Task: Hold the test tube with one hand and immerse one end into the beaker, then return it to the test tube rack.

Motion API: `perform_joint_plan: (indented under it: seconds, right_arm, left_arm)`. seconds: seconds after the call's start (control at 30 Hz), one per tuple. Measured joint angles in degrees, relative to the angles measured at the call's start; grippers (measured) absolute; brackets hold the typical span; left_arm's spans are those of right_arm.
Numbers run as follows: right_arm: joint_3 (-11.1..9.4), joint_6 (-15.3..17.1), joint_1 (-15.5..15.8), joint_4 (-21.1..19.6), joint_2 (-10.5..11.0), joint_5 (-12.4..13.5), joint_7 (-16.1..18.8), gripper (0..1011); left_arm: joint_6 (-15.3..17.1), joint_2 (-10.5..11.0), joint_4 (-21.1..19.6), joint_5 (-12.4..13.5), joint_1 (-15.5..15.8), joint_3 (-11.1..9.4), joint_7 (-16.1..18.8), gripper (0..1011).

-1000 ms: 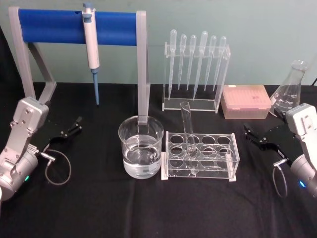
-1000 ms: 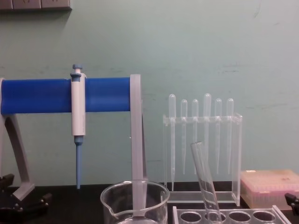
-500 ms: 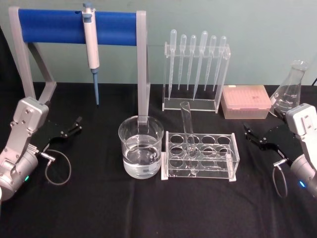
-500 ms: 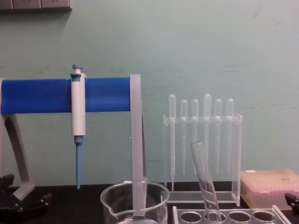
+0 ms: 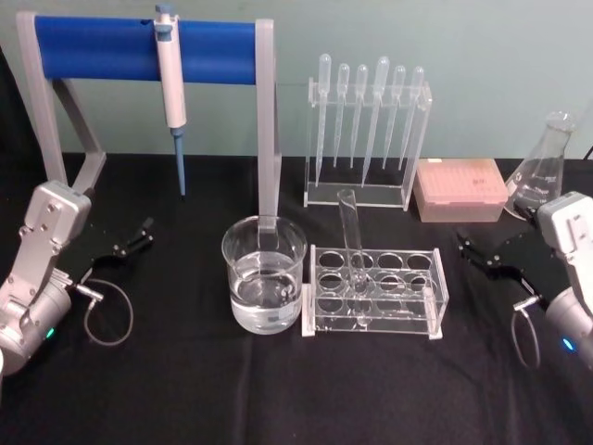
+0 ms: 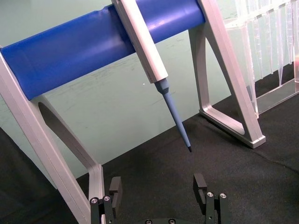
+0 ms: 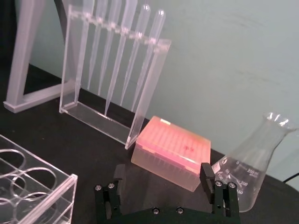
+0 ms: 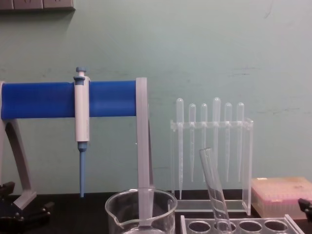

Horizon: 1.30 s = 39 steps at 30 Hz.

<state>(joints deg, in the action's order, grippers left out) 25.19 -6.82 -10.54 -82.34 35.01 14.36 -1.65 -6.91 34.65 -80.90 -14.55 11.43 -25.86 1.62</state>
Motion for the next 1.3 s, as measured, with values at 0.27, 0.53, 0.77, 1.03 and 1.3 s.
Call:
perform_joint_plan:
  seconds: [0.27,0.53,0.77,1.03,1.3]
  right_arm:
    - [-2.94,2.26,7.55,-11.94,5.08,-1.61,-1.07,1002]
    - [-4.40,3.55,9.79,-18.34,8.46,8.72,12.36,1002]
    - [-1.09,9.32,2.10,-15.88,5.56,15.04,25.63,1002]
    - [2.61,16.07,-6.15,-11.13,0.85,15.03,31.13,1002]
    - [5.05,19.78,-11.16,-8.00,-1.59,12.72,32.24,1000]
  left_arm:
    - [0.00,0.00,0.00,0.00,0.00,0.00,0.00,1000]
    - [0.00,0.00,0.00,0.00,0.00,0.00,0.00,1000]
    - [0.00,0.00,0.00,0.00,0.00,0.00,0.00,1000]
    - [0.00,0.00,0.00,0.00,0.00,0.00,0.00,1000]
    - [0.00,0.00,0.00,0.00,0.00,0.00,0.00,1000]
